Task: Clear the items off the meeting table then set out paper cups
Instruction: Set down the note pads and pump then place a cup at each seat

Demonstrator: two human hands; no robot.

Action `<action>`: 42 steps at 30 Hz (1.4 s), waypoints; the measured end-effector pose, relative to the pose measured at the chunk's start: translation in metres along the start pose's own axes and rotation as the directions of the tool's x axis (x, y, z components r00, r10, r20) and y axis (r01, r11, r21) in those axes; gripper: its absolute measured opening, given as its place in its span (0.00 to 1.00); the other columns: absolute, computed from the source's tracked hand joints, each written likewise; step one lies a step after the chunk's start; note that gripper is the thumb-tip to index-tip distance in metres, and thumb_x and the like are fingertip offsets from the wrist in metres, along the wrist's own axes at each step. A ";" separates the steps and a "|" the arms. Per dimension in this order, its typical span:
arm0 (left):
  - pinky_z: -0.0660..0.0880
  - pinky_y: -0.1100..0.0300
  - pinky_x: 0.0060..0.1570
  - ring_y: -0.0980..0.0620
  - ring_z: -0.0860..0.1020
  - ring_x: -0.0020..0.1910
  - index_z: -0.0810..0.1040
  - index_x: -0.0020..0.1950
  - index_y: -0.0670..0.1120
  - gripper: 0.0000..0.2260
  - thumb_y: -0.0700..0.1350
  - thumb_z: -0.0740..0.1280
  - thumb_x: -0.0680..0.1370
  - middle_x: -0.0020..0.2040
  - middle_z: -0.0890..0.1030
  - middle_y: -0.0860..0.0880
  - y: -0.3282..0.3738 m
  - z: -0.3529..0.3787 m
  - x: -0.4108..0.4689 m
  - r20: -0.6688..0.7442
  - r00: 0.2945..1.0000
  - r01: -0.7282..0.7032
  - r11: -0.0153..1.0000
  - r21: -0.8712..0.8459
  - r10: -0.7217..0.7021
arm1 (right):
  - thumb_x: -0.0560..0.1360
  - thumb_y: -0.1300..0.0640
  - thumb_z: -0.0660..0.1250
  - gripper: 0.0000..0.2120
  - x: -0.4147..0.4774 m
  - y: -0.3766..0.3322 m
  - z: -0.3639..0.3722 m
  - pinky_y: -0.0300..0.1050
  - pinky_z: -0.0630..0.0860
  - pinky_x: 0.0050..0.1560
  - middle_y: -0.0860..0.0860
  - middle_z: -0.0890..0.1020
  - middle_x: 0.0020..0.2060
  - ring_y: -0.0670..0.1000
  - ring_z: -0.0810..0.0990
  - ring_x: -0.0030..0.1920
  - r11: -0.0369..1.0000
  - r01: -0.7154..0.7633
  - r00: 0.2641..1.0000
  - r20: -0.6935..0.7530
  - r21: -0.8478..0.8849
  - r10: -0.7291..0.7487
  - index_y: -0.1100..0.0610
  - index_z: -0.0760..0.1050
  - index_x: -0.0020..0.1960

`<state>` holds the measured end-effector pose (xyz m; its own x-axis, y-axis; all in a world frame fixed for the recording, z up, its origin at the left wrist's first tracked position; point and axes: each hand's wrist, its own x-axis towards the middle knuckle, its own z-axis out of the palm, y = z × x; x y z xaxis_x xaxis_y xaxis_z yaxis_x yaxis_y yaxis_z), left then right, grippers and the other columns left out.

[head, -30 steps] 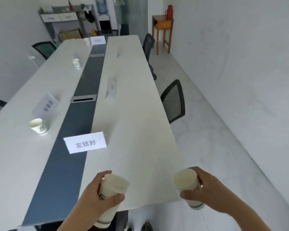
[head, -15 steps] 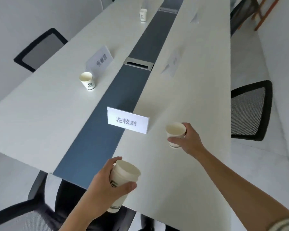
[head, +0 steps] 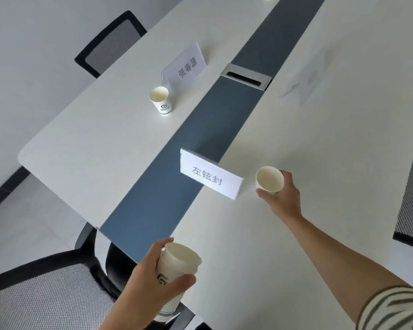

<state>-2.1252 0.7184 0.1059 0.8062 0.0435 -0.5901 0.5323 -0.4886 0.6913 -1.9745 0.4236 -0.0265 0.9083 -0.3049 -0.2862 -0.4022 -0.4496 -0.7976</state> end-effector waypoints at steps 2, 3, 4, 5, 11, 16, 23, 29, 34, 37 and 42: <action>0.79 0.58 0.51 0.55 0.82 0.48 0.68 0.61 0.63 0.36 0.63 0.75 0.55 0.51 0.82 0.52 0.008 0.004 0.004 0.005 1.000 -0.018 1.000 0.010 0.018 | 0.63 0.53 0.79 0.34 0.001 0.002 -0.003 0.48 0.76 0.52 0.46 0.78 0.51 0.55 0.79 0.54 1.000 -0.014 0.999 0.043 -0.026 0.015 0.51 0.66 0.64; 0.79 0.60 0.50 0.55 0.81 0.48 0.68 0.61 0.63 0.36 0.64 0.75 0.55 0.51 0.82 0.52 0.012 0.006 0.005 0.010 0.999 -0.034 0.999 0.018 0.034 | 0.63 0.53 0.79 0.36 0.000 0.002 -0.006 0.47 0.75 0.52 0.46 0.78 0.52 0.55 0.79 0.56 0.999 -0.023 0.998 0.065 -0.035 0.025 0.51 0.66 0.66; 0.78 0.62 0.48 0.56 0.81 0.48 0.68 0.62 0.63 0.36 0.64 0.75 0.55 0.51 0.82 0.52 0.017 0.008 0.006 0.015 0.998 -0.056 0.998 0.024 0.055 | 0.63 0.54 0.80 0.38 -0.002 0.002 -0.010 0.46 0.74 0.53 0.47 0.78 0.55 0.54 0.78 0.58 0.999 -0.023 0.996 0.081 -0.040 0.027 0.51 0.65 0.67; 0.78 0.63 0.46 0.57 0.81 0.48 0.68 0.62 0.63 0.36 0.63 0.75 0.56 0.51 0.82 0.52 0.022 0.009 0.007 0.021 0.997 -0.077 0.997 0.025 0.077 | 0.62 0.53 0.80 0.40 -0.005 0.004 -0.015 0.47 0.73 0.55 0.48 0.77 0.60 0.53 0.76 0.61 0.999 -0.021 0.996 0.090 -0.050 0.025 0.51 0.64 0.69; 0.76 0.68 0.40 0.63 0.79 0.47 0.67 0.62 0.62 0.31 0.52 0.79 0.64 0.52 0.81 0.54 0.050 0.015 0.001 0.092 0.963 -0.260 0.963 0.073 0.253 | 0.69 0.53 0.75 0.20 -0.057 -0.008 -0.078 0.49 0.77 0.57 0.51 0.83 0.51 0.53 0.82 0.54 0.994 -0.036 0.998 0.044 -0.101 0.041 0.55 0.77 0.59; 0.77 0.67 0.43 0.58 0.79 0.49 0.67 0.62 0.63 0.32 0.54 0.79 0.63 0.52 0.80 0.56 0.074 0.038 -0.011 0.239 0.886 -0.431 0.896 0.109 0.398 | 0.70 0.51 0.74 0.06 -0.163 -0.035 -0.137 0.43 0.79 0.48 0.48 0.85 0.39 0.47 0.83 0.42 0.999 -0.049 0.995 0.083 -0.001 0.049 0.52 0.82 0.44; 0.80 0.60 0.47 0.59 0.77 0.49 0.68 0.57 0.63 0.29 0.56 0.78 0.61 0.50 0.77 0.63 0.124 0.115 -0.050 0.498 0.689 -0.647 0.756 0.096 0.526 | 0.71 0.48 0.73 0.07 -0.276 -0.036 -0.197 0.36 0.73 0.36 0.50 0.85 0.33 0.42 0.79 0.34 0.977 -0.090 0.996 -0.004 0.193 0.093 0.52 0.82 0.40; 0.80 0.59 0.39 0.53 0.78 0.47 0.70 0.56 0.61 0.29 0.53 0.79 0.60 0.50 0.78 0.59 0.161 0.188 -0.091 0.624 0.549 -0.741 0.669 0.056 0.556 | 0.70 0.55 0.76 0.05 -0.304 -0.008 -0.261 0.33 0.72 0.30 0.57 0.85 0.34 0.44 0.78 0.30 0.954 -0.108 0.989 -0.068 0.279 0.132 0.57 0.84 0.40; 0.79 0.59 0.50 0.55 0.77 0.50 0.70 0.58 0.63 0.31 0.56 0.78 0.59 0.51 0.78 0.61 0.183 0.261 -0.131 0.630 0.508 -0.789 0.611 0.067 0.587 | 0.68 0.60 0.76 0.05 -0.314 0.036 -0.331 0.38 0.74 0.30 0.57 0.85 0.34 0.44 0.78 0.28 0.941 -0.168 0.984 -0.013 0.292 0.180 0.58 0.83 0.43; 0.78 0.62 0.51 0.56 0.78 0.52 0.71 0.60 0.61 0.32 0.57 0.78 0.58 0.52 0.79 0.60 0.191 0.311 -0.149 0.618 0.512 -0.786 0.615 0.057 0.597 | 0.66 0.62 0.76 0.09 -0.315 0.068 -0.372 0.39 0.76 0.30 0.56 0.86 0.36 0.46 0.79 0.29 0.943 -0.187 0.981 0.005 0.275 0.193 0.58 0.81 0.46; 0.78 0.65 0.51 0.61 0.78 0.52 0.70 0.59 0.64 0.31 0.56 0.78 0.59 0.53 0.77 0.65 0.200 0.371 -0.163 0.617 0.536 -0.767 0.638 0.072 0.576 | 0.67 0.69 0.69 0.08 -0.306 0.106 -0.428 0.40 0.74 0.28 0.54 0.83 0.31 0.48 0.79 0.29 0.939 -0.183 0.983 0.056 0.291 0.175 0.62 0.79 0.45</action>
<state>-2.2458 0.2903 0.1860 0.5795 -0.7957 -0.1761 -0.2976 -0.4077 0.8633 -2.3440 0.1100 0.2037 0.8292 -0.3311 -0.4504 -0.5109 -0.1216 -0.8510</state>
